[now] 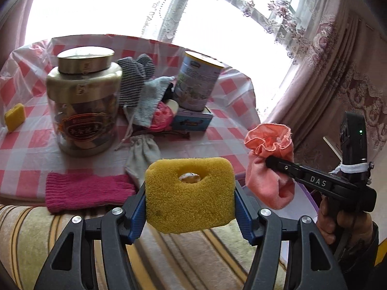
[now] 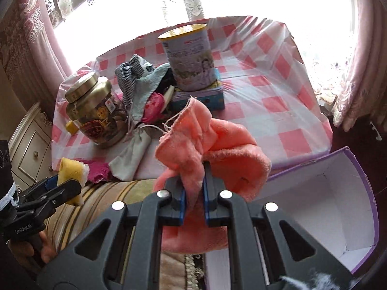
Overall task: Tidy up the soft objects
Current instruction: 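Carry the sponge and pink towel into the white box and release both, then move both tools back over the table toward the pink glove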
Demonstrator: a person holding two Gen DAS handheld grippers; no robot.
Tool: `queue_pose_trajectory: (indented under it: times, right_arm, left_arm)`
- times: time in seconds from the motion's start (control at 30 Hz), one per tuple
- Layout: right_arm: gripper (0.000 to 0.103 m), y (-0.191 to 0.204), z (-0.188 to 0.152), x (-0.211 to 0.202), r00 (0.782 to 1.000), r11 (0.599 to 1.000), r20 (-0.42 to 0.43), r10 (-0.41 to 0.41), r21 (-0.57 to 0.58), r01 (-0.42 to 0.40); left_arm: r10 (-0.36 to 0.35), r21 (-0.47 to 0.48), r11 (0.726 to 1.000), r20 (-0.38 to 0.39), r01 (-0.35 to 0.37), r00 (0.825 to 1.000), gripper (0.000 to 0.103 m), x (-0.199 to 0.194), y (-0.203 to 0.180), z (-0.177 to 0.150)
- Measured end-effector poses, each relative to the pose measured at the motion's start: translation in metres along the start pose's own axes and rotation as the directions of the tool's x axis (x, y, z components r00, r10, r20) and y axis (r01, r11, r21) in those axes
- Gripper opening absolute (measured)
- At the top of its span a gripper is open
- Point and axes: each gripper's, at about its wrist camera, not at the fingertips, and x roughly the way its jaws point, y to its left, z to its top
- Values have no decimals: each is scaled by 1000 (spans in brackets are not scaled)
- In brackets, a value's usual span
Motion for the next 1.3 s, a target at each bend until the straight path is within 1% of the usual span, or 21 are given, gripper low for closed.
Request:
queue_pose_trajectory:
  times: [0.17, 0.33, 0.47, 0.6, 0.7, 0.73, 0.77, 0.8, 0.83, 0.87, 0.9, 1.0, 1.07, 1.2, 1.3]
  right_arm:
    - [14, -33, -14, -10, 996, 996, -4, -91, 19, 91]
    - [16, -69, -26, -23, 987, 985, -10, -160, 67, 161]
    - [16, -93, -36, -35, 979, 973, -14, -206, 107, 206]
    - [16, -115, -46, -42, 965, 956, -32, -259, 137, 261]
    - [19, -129, -51, -46, 957, 942, -44, -285, 170, 289]
    - [26, -133, -52, -46, 954, 937, -50, -296, 178, 301]
    - [39, -136, -52, -46, 950, 932, -53, -307, 186, 312]
    - [49, -138, -53, -48, 950, 930, -45, -309, 195, 312]
    - [70, -140, -53, -50, 952, 931, -35, -303, 204, 304]
    - [80, -141, -53, -52, 954, 930, -23, -300, 213, 298]
    - [82, -141, -52, -55, 952, 929, -12, -305, 219, 300]
    - [83, -139, -47, -56, 953, 930, -7, -302, 219, 296]
    - [83, -138, -46, -54, 955, 931, -6, -297, 222, 291]
    - [85, -130, -44, -51, 958, 938, -6, -287, 202, 282]
    - [85, -122, -42, -49, 963, 945, -4, -268, 192, 264]
  left_arm:
    - [-72, 90, 993, -59, 77, 996, 63, 24, -47, -5]
    - [-131, 177, 972, -130, 153, 983, 63, 46, -91, -14]
    - [-179, 233, 947, -188, 221, 966, 63, 59, -125, -23]
    - [-227, 272, 917, -243, 291, 943, 64, 69, -152, -33]
    - [-262, 296, 892, -278, 342, 924, 71, 73, -168, -36]
    - [-263, 303, 887, -288, 348, 921, 81, 75, -173, -38]
    - [-262, 309, 885, -291, 349, 920, 87, 75, -175, -39]
    - [-262, 313, 883, -289, 349, 921, 87, 75, -177, -39]
    - [-263, 314, 883, -287, 350, 921, 87, 74, -178, -39]
    - [-264, 311, 883, -287, 350, 921, 87, 74, -177, -39]
    - [-263, 307, 886, -286, 348, 921, 87, 74, -176, -38]
    - [-257, 276, 901, -279, 333, 925, 87, 74, -170, -35]
    - [-251, 258, 912, -264, 319, 931, 87, 73, -164, -33]
    - [-243, 266, 915, -241, 305, 940, 87, 67, -155, -32]
    - [-220, 276, 920, -227, 279, 949, 87, 61, -145, -32]
